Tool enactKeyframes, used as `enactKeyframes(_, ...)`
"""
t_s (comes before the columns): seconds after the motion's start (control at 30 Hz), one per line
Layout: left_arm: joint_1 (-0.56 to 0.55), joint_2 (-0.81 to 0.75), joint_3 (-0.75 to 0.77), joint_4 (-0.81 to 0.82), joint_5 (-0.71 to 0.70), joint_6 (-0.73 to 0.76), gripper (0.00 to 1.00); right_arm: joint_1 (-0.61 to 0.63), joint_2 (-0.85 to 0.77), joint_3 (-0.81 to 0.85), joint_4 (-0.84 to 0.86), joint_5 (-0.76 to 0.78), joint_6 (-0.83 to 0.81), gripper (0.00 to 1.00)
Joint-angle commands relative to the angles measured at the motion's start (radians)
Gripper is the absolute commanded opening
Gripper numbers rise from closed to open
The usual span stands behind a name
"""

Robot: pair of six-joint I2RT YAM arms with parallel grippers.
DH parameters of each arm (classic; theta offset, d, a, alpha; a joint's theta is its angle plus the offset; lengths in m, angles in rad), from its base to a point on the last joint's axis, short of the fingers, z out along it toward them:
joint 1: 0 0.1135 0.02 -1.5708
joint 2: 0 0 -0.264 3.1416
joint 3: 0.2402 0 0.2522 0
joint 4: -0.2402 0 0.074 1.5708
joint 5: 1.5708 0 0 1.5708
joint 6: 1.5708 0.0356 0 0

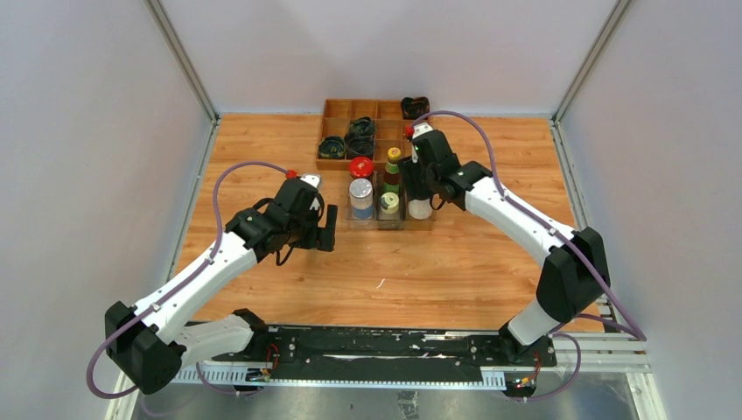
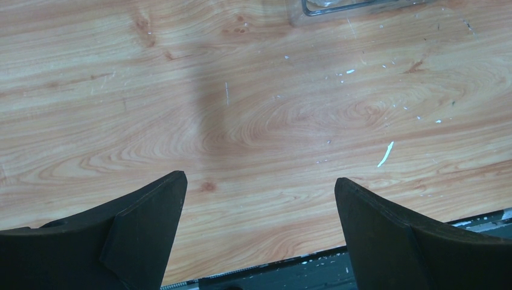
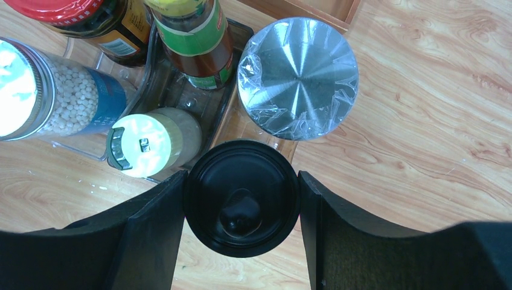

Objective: Organize the condiment bottles
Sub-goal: Place the bottle in the storage box.

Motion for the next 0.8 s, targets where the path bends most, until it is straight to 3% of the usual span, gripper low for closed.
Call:
enactKeyframes(0.0,0.007,-0.007,-0.005,-0.007,-0.012,0.012,1.0,0.013,0.024,0.024,-0.002,0.021,-0.019,0.52)
enactKeyframes(0.77,0.005,0.001,-0.004,-0.005,-0.01,0.009,1.0,0.013,0.012,0.056,-0.003,0.028,-0.029,0.52)
